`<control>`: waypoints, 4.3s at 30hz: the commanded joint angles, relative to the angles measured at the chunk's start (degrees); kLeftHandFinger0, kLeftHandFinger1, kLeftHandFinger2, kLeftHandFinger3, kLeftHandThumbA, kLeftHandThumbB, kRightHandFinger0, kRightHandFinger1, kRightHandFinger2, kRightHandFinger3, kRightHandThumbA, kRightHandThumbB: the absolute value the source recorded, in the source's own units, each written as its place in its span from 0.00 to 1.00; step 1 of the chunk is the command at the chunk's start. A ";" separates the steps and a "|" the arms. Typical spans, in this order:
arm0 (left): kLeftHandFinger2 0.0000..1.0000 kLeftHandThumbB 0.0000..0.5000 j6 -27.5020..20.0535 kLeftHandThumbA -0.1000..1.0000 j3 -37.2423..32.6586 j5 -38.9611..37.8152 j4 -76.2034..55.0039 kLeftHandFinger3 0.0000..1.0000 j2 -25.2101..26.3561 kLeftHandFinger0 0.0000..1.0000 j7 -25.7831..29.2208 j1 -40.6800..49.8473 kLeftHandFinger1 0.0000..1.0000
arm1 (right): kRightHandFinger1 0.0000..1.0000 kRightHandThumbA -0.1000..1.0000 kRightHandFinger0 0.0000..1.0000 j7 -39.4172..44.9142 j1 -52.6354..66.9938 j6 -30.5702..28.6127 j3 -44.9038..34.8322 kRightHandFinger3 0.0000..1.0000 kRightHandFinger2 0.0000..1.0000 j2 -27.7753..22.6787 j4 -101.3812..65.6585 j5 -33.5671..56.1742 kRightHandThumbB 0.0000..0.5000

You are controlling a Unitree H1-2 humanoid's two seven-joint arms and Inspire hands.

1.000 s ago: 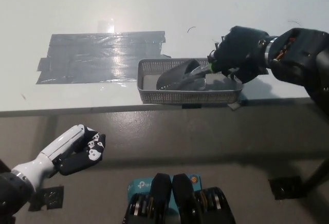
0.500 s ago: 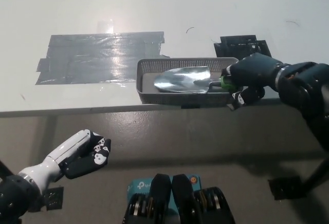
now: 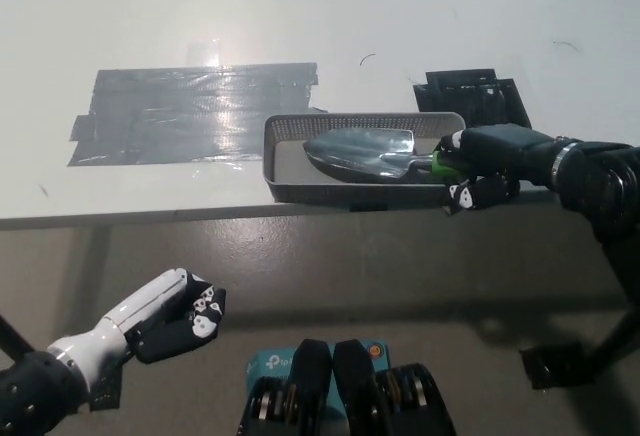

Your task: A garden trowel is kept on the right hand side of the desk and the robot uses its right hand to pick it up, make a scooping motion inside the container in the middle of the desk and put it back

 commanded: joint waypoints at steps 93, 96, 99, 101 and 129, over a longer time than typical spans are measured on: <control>0.19 1.00 -1.35 0.12 5.84 -0.94 -5.67 0.23 1.61 0.00 -0.33 13.08 0.10 | 0.36 0.00 0.03 -29.37 -14.57 0.83 -1.11 0.44 0.48 -5.53 40.30 9.18 0.00; 0.20 1.00 -1.39 0.14 5.62 -0.22 -6.06 0.23 1.65 0.00 -0.01 13.70 0.10 | 0.34 0.00 0.00 -30.32 -14.20 0.48 -1.46 0.27 0.44 -5.18 40.36 9.88 0.00; 0.19 1.00 -2.06 0.17 5.57 0.11 -5.10 0.21 1.53 0.00 0.31 13.94 0.10 | 0.54 0.00 0.07 -31.02 -14.59 0.52 -2.70 0.19 0.66 -4.24 41.57 11.64 0.08; 0.19 1.00 -2.38 0.18 5.58 0.14 -4.98 0.21 1.65 0.00 0.27 14.06 0.10 | 0.52 0.00 0.07 -31.43 -14.72 2.02 -3.34 0.19 0.64 -3.10 41.94 12.39 0.14; 0.17 1.00 -0.80 0.11 7.80 -2.01 -5.89 0.20 1.40 0.00 0.05 15.38 0.09 | 1.00 0.85 1.00 -17.46 -21.27 22.89 12.83 1.00 1.00 1.02 44.25 5.57 1.00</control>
